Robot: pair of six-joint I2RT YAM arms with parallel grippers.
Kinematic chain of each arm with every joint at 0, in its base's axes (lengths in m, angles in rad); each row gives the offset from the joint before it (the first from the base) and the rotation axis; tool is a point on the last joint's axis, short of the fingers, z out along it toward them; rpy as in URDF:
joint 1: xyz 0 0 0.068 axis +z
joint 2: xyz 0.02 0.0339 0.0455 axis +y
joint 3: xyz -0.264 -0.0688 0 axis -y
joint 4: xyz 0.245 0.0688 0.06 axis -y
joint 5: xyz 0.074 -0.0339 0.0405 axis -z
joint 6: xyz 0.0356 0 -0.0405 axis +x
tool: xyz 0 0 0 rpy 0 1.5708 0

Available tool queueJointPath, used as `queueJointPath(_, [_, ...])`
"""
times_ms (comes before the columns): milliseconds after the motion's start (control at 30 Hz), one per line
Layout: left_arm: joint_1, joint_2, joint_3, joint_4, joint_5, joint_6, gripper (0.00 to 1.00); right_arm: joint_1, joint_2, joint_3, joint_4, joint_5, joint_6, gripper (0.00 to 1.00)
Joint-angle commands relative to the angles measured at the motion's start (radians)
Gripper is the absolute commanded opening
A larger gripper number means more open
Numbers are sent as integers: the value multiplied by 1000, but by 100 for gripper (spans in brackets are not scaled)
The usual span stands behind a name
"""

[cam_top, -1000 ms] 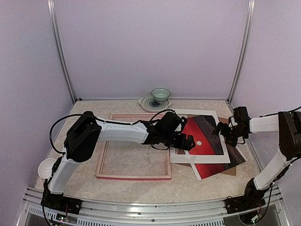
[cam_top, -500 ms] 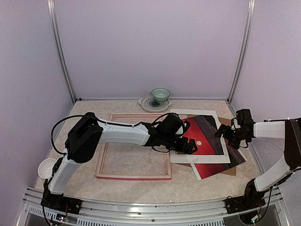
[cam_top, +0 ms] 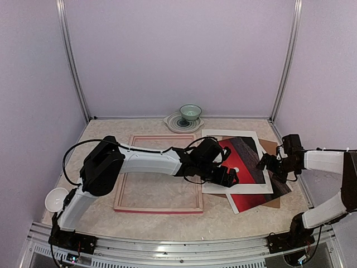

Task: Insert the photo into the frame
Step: Pick up the mat board from the photo.

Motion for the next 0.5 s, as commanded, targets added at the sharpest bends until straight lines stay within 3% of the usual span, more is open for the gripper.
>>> queueJointPath(0, [-22,36,29,-9,27,7,96,-11,-52,-22,-59,18,-5,99])
queueJointPath(267, [-28,52,40,-14,43,10,96,-33,-45,-12,-67,105,15,99])
queueJointPath(467, [-28,63,53,-17,65,17,96,-54,26,47,-56,79,9,99])
